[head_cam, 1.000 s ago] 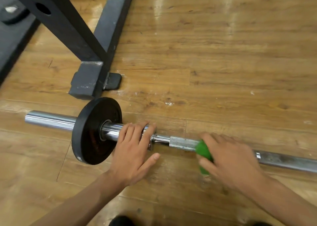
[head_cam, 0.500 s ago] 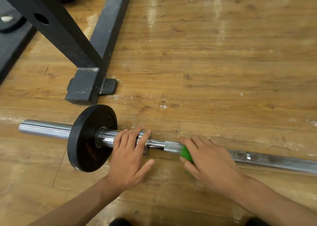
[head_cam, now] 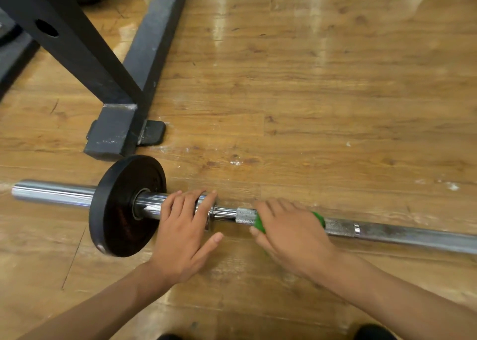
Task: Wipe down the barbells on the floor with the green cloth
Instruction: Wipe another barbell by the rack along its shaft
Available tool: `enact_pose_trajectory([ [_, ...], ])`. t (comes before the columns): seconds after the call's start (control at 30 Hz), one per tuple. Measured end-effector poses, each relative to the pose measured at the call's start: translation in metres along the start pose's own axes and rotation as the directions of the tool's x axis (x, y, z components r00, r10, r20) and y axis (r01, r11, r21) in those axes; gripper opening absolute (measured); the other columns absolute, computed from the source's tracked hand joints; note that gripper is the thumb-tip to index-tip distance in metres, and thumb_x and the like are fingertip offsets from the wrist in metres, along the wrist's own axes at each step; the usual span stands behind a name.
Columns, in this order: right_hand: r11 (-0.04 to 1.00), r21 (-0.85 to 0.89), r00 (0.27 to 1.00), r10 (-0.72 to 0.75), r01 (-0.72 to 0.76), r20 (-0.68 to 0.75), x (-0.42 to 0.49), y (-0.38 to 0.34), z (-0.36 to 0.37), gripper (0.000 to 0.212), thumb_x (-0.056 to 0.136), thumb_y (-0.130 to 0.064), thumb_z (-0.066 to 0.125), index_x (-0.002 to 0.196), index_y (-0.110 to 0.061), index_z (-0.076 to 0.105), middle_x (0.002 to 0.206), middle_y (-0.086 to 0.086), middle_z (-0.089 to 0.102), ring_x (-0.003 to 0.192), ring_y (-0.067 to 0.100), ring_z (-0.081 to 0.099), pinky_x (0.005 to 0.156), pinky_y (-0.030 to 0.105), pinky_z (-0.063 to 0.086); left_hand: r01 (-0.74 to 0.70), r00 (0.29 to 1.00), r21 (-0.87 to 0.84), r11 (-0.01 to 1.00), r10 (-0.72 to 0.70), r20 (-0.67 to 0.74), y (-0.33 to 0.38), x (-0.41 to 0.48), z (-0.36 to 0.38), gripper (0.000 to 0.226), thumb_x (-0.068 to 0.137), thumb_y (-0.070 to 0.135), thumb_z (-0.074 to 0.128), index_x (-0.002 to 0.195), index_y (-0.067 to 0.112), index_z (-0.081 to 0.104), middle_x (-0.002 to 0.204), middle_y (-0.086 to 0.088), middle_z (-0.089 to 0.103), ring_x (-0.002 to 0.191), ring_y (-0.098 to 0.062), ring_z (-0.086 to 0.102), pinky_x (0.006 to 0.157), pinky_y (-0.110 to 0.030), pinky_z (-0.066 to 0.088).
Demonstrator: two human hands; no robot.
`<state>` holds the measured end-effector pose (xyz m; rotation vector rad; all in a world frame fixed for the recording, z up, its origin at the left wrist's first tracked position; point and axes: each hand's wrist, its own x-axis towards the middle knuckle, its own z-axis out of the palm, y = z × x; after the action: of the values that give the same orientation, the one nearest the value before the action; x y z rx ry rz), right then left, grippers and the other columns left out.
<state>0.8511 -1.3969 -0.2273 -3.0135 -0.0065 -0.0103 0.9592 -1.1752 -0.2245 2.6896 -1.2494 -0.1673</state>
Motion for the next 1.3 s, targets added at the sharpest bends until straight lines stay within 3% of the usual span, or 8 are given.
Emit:
enact_pose_trajectory([
  [0.13, 0.998, -0.006, 0.997, -0.070, 0.070, 0.021, 0.009, 0.003, -0.003, 0.051, 0.103, -0.055, 0.029, 0.129, -0.022, 0.058, 0.102, 0.000, 0.073, 0.085, 0.019, 0.071, 0.066, 0.033, 0.056, 0.001, 1.000, -0.011, 1.000, -0.001, -0.001, 0.000, 0.004, -0.003, 0.074, 0.106, 0.062, 0.015, 0.148, 0.012, 0.049, 0.138, -0.009, 0.056, 0.124, -0.031, 0.054, 0.112, -0.050, 0.030],
  [0.4, 0.991, -0.066, 0.992, 0.118, -0.120, -0.033, -0.050, 0.072, -0.010, 0.054, 0.104, -0.050, 0.032, 0.112, -0.010, 0.067, 0.091, 0.006, 0.069, 0.079, 0.029, 0.068, 0.069, 0.040, 0.050, -0.002, 1.000, -0.031, 1.000, 0.002, 0.015, 0.001, 0.011, -0.011, 0.070, 0.107, 0.061, 0.014, 0.141, 0.013, 0.052, 0.137, -0.007, 0.054, 0.121, -0.028, 0.051, 0.109, -0.047, 0.030],
  [0.6, 0.997, 0.067, 0.998, -0.032, 0.028, 0.047, 0.037, -0.017, -0.003, 0.054, 0.103, -0.048, 0.022, 0.123, -0.014, 0.059, 0.111, 0.007, 0.069, 0.099, 0.028, 0.068, 0.081, 0.040, 0.052, -0.008, 1.000, -0.041, 0.999, 0.008, 0.006, 0.002, 0.016, -0.012, 0.072, 0.107, 0.059, 0.012, 0.141, 0.011, 0.053, 0.135, -0.006, 0.054, 0.118, -0.028, 0.052, 0.107, -0.047, 0.032],
  [0.77, 0.991, 0.022, 0.988, -0.134, 0.133, 0.076, 0.034, -0.008, 0.003, 0.054, 0.105, -0.050, 0.025, 0.127, -0.013, 0.058, 0.105, 0.007, 0.071, 0.087, 0.026, 0.071, 0.069, 0.036, 0.055, -0.034, 0.999, -0.046, 0.998, 0.033, -0.021, -0.002, 0.015, -0.010, 0.074, 0.107, 0.058, 0.011, 0.146, 0.008, 0.050, 0.137, -0.007, 0.054, 0.116, -0.031, 0.054, 0.106, -0.048, 0.033],
  [0.93, 0.999, 0.004, 0.996, 0.043, -0.044, 0.078, -0.038, 0.060, -0.019, 0.055, 0.108, -0.053, 0.024, 0.119, -0.014, 0.062, 0.098, 0.005, 0.071, 0.081, 0.026, 0.068, 0.067, 0.037, 0.054, -0.033, 0.996, -0.059, 0.998, 0.028, -0.079, 0.003, 0.010, -0.004, 0.074, 0.104, 0.059, 0.012, 0.141, 0.009, 0.053, 0.139, -0.009, 0.054, 0.119, -0.030, 0.053, 0.107, -0.049, 0.030],
  [1.07, 0.994, -0.022, 0.989, 0.106, -0.104, 0.099, -0.029, 0.036, -0.011, 0.057, 0.108, -0.049, 0.023, 0.109, -0.013, 0.067, 0.092, 0.006, 0.070, 0.080, 0.028, 0.069, 0.067, 0.037, 0.053, -0.033, 0.998, -0.027, 0.999, 0.031, -0.045, 0.003, 0.004, -0.002, 0.074, 0.104, 0.061, 0.011, 0.146, 0.010, 0.047, 0.142, -0.013, 0.053, 0.126, -0.033, 0.052, 0.110, -0.053, 0.030],
  [1.2, 0.991, 0.134, 0.996, -0.007, -0.005, 0.087, 0.021, -0.018, -0.012, 0.052, 0.108, -0.048, 0.026, 0.121, -0.012, 0.062, 0.103, 0.007, 0.069, 0.088, 0.029, 0.069, 0.068, 0.038, 0.052, -0.080, 0.995, -0.002, 0.997, 0.080, 0.059, -0.003, -0.002, -0.019, 0.075, 0.107, 0.061, 0.011, 0.155, 0.011, 0.041, 0.152, -0.016, 0.044, 0.136, -0.036, 0.047, 0.117, -0.052, 0.027],
  [1.3, 0.922, 0.386, 0.999, 0.034, -0.038, 0.017, 0.054, -0.044, -0.022, 0.055, 0.106, -0.048, 0.025, 0.140, -0.013, 0.050, 0.127, 0.007, 0.063, 0.106, 0.030, 0.064, 0.074, 0.038, 0.046, -0.039, 0.997, 0.042, 0.998, 0.041, -0.060, -0.016, -0.015, -0.046, 0.073, 0.107, 0.059, 0.016, 0.153, 0.010, 0.045, 0.156, -0.019, 0.041, 0.147, -0.037, 0.038, 0.124, -0.053, 0.021],
])
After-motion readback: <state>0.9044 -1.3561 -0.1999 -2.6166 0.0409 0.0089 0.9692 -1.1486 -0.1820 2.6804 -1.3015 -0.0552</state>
